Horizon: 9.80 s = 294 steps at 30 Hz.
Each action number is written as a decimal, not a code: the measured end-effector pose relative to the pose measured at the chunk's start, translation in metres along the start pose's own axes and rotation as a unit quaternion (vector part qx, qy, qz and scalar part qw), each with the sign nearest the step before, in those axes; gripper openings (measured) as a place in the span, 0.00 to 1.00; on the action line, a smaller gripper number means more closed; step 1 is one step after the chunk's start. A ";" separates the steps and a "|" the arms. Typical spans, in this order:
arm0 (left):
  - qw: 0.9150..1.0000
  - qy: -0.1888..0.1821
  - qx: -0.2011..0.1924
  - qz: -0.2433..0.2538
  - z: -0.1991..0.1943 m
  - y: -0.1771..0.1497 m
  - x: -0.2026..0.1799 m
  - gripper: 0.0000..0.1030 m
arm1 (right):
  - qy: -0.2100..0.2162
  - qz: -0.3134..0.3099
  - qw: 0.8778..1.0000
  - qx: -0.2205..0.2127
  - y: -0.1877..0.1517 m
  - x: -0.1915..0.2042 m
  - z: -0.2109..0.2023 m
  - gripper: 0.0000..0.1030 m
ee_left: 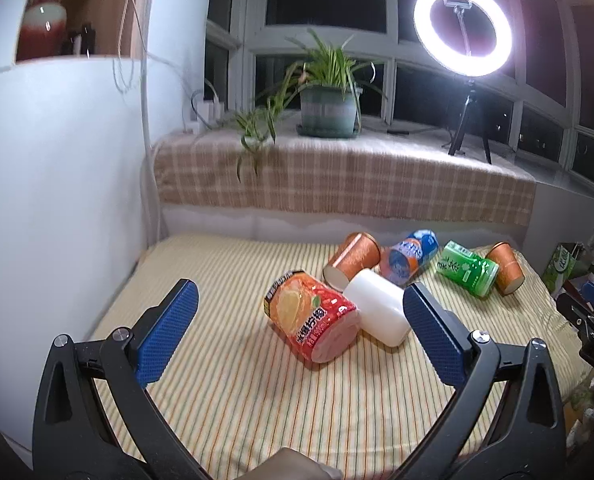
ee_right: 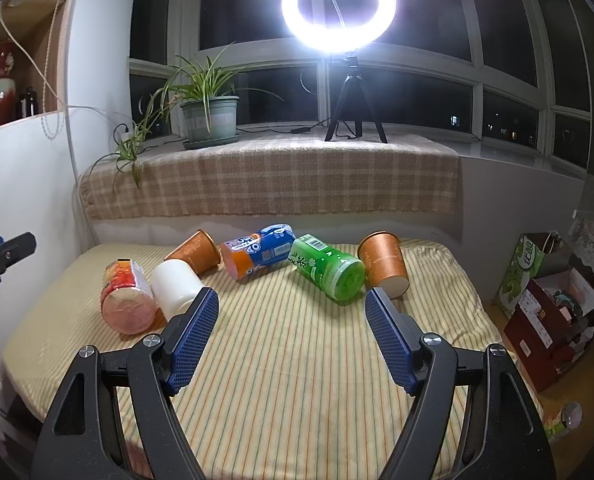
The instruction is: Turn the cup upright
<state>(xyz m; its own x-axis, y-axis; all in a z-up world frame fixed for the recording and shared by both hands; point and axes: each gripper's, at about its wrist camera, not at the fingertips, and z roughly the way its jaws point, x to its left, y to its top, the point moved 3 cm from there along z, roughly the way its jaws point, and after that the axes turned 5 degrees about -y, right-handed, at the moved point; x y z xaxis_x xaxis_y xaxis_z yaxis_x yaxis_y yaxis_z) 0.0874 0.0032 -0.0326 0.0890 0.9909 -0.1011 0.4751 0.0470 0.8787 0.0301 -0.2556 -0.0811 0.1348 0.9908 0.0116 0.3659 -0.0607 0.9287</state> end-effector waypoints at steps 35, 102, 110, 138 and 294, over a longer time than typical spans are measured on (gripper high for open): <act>0.866 -0.076 0.326 -0.372 0.196 -0.043 0.074 1.00 | -0.024 0.032 0.999 0.012 -0.013 -0.034 0.012 0.74; 0.897 -0.209 0.382 -0.077 0.142 -0.046 -0.176 0.82 | -0.066 0.061 0.996 0.018 -0.031 -0.087 -0.008 0.73; 0.892 -0.201 0.400 -0.068 0.156 -0.061 -0.190 0.83 | -0.070 0.063 0.995 0.026 -0.034 -0.095 -0.008 0.73; 0.908 -0.223 0.352 -0.045 0.126 -0.037 -0.170 0.84 | -0.019 0.034 0.996 0.082 -0.034 -0.080 0.007 0.80; 0.994 -0.004 -0.085 0.073 -0.060 -0.030 -0.050 1.00 | -0.050 0.018 0.995 -0.079 -0.008 -0.010 -0.061 0.82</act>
<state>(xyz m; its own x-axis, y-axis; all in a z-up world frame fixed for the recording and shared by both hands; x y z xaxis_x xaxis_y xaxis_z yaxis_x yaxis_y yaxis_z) 0.0162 -0.0398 -0.0265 0.1545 0.9875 0.0307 0.3015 -0.0767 0.9504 -0.0299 -0.2572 -0.0664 0.2385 0.9710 0.0155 0.2113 -0.0675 0.9751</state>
